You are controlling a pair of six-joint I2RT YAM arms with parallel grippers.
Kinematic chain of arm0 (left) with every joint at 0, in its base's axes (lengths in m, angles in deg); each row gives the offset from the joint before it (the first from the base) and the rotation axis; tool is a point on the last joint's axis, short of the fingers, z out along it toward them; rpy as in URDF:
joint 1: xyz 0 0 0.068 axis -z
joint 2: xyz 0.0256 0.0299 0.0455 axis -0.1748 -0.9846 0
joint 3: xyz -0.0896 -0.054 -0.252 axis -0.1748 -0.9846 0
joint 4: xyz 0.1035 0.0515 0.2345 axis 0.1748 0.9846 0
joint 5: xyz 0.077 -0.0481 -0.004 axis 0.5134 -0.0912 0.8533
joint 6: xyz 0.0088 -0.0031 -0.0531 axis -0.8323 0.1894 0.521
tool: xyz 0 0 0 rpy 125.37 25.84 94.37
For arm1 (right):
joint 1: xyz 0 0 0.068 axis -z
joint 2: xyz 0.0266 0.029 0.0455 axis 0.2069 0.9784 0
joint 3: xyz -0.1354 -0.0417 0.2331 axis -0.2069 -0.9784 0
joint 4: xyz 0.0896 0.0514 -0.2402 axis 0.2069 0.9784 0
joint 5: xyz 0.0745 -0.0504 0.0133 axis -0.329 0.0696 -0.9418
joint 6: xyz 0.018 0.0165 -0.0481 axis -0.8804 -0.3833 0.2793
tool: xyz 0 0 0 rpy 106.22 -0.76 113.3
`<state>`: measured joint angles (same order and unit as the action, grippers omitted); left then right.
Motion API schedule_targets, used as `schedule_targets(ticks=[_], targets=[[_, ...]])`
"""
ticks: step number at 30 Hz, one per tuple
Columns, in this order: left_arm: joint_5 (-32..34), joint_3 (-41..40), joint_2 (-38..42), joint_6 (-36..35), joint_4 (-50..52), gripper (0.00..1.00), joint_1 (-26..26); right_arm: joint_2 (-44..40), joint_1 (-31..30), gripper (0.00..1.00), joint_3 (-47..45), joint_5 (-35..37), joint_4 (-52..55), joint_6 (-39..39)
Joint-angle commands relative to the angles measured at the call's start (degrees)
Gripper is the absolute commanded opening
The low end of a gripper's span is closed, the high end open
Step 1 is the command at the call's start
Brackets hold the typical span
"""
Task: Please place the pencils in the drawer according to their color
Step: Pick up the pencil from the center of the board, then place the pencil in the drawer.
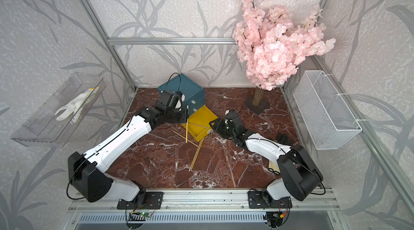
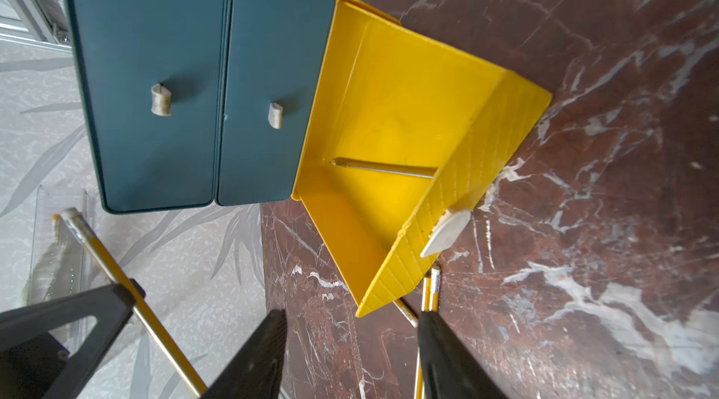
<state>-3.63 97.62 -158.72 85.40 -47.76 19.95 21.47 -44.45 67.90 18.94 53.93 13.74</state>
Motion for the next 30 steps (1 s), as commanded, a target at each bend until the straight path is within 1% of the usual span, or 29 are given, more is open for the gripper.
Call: schedule_targets(ticks=[1, 9, 19, 23, 30], targets=[[0.9, 5.0, -5.5, -3.6, -1.9, 0.0, 0.6, -1.7, 0.9, 0.58, -1.9, 1.0, -0.6, 0.5], [4.3, 10.6, -15.8, -6.8, -6.2, 0.0, 1.4, -3.0, 1.7, 0.58, -4.0, 1.9, -0.6, 0.4], [6.0, 14.1, -23.5, -7.5, -9.2, 0.0, 1.6, -3.6, 1.8, 0.58, -4.9, 2.3, -0.4, 0.4], [6.0, 14.7, -25.4, -7.2, -8.9, 0.0, 1.7, -3.5, 1.8, 0.58, -4.8, 2.2, -0.3, 0.4], [4.9, 10.8, -23.8, -5.6, -8.9, 0.0, 1.7, -3.5, 1.8, 0.58, -4.6, 2.2, 0.1, 0.7]])
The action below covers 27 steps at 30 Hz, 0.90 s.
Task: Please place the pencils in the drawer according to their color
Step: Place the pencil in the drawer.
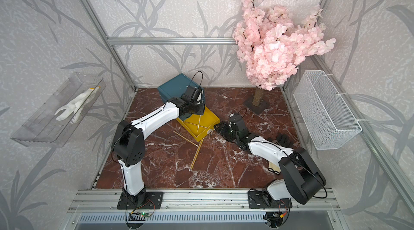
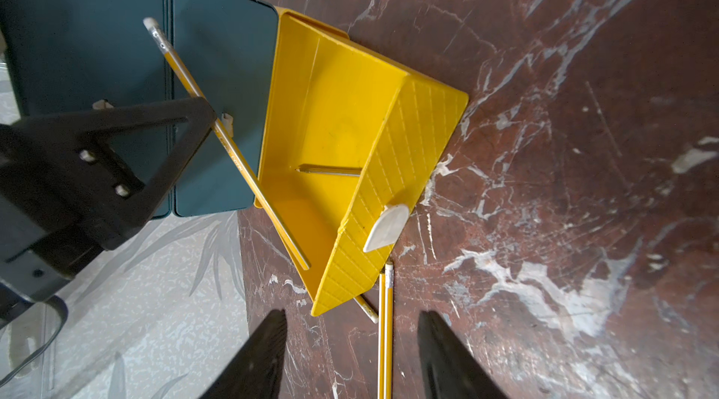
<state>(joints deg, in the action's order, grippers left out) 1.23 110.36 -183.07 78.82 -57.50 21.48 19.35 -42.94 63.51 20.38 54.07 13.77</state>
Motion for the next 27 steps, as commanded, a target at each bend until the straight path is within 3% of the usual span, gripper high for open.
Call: schedule_targets(ticks=[1, 2, 7, 9, 10, 20, 27], targets=[[-0.2, -2.4, 0.6, 1.2, 0.9, 0.0, 0.2, -1.3, 0.3, 0.58, -0.1, 0.6, 0.0, 0.7], [-0.6, -2.7, 0.6, 1.4, 0.9, 0.02, 0.3, -1.2, 0.3, 0.58, -0.1, 0.6, -0.1, 0.7], [-1.6, -2.5, 0.0, 1.8, 2.4, 0.29, 0.2, -1.2, 0.3, 0.58, 0.0, 0.6, 0.0, 0.8], [-1.4, -2.4, 0.0, 1.9, 2.5, 0.51, 0.3, -1.3, 0.3, 0.58, 0.2, 0.7, 0.3, 0.9], [-1.5, -2.3, 0.1, 1.9, 2.7, 0.58, 0.3, -1.4, 0.4, 0.58, 0.4, 0.6, 0.4, 1.0], [-2.4, -0.9, 6.7, 2.8, 5.3, 0.64, 0.4, -1.4, 0.4, 0.57, 2.1, 0.4, 2.4, 2.4], [3.6, -11.2, 18.8, 9.0, 5.9, 0.7, 0.2, -1.6, 0.4, 0.58, 3.2, -1.1, 5.0, 3.7]])
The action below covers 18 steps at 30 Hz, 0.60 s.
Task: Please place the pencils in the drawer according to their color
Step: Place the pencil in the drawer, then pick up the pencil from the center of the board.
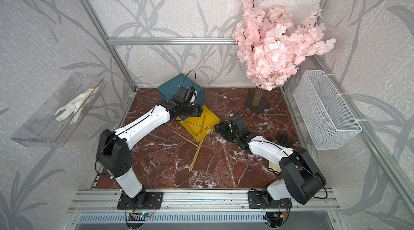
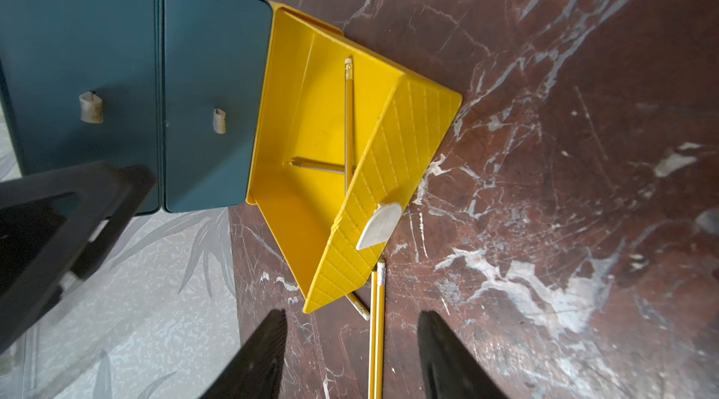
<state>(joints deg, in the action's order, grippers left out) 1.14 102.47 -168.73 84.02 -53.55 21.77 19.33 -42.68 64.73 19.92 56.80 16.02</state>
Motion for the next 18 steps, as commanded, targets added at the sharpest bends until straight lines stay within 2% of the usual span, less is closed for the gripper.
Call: schedule_targets(ticks=[1, 5, 9, 15, 18], targets=[[5.2, -5.8, 6.5, 5.8, 1.8, 0.7, -0.2, -1.6, 0.2, 0.58, 2.2, -1.1, 2.6, 1.7], [10.0, -15.9, 13.6, 15.6, 0.6, 0.76, -1.5, -1.6, 0.0, 0.58, 2.3, -1.7, 3.3, 1.9], [9.9, -22.6, 16.5, 24.7, 1.3, 0.8, -5.1, -1.3, -0.8, 0.58, 2.3, -1.8, 3.5, 1.6], [1.8, -26.5, 12.8, 36.3, 2.5, 0.79, -14.4, -0.8, -3.1, 0.58, 2.2, -0.7, 2.7, 0.6], [-1.4, -25.1, 9.0, 41.0, 2.8, 0.77, -16.2, -0.6, -4.0, 0.58, 1.9, -0.1, 2.0, -0.1]])
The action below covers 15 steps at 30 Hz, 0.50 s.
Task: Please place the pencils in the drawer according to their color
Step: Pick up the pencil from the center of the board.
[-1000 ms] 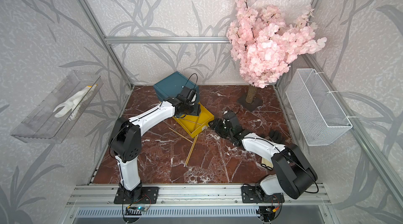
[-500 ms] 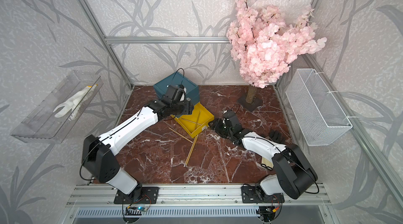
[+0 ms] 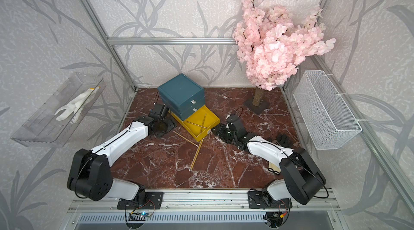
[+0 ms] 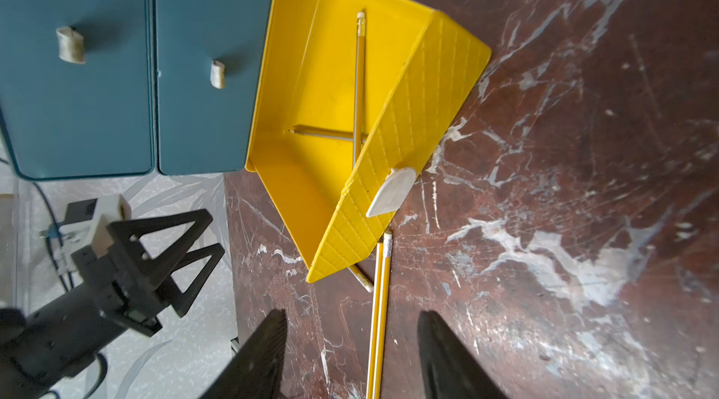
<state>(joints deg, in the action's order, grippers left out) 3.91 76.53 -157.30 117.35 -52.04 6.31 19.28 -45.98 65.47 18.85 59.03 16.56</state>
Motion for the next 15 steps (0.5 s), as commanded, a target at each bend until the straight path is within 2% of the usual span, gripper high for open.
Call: schedule_targets(ticks=[1, 6, 15], targets=[[-4.4, 1.4, -3.6, 9.5, 1.3, 0.76, -0.8, -0.4, -1.0, 0.58, 1.0, 1.3, -0.4, -0.7], [-6.4, 3.4, -9.0, 18.7, 0.4, 0.72, -0.6, 0.9, -1.9, 0.58, 0.4, 2.1, -2.3, -1.9], [-2.1, 8.8, -14.4, 22.8, 4.2, 0.66, 0.9, 0.6, -2.2, 0.58, -0.7, 3.0, -3.5, -2.5]])
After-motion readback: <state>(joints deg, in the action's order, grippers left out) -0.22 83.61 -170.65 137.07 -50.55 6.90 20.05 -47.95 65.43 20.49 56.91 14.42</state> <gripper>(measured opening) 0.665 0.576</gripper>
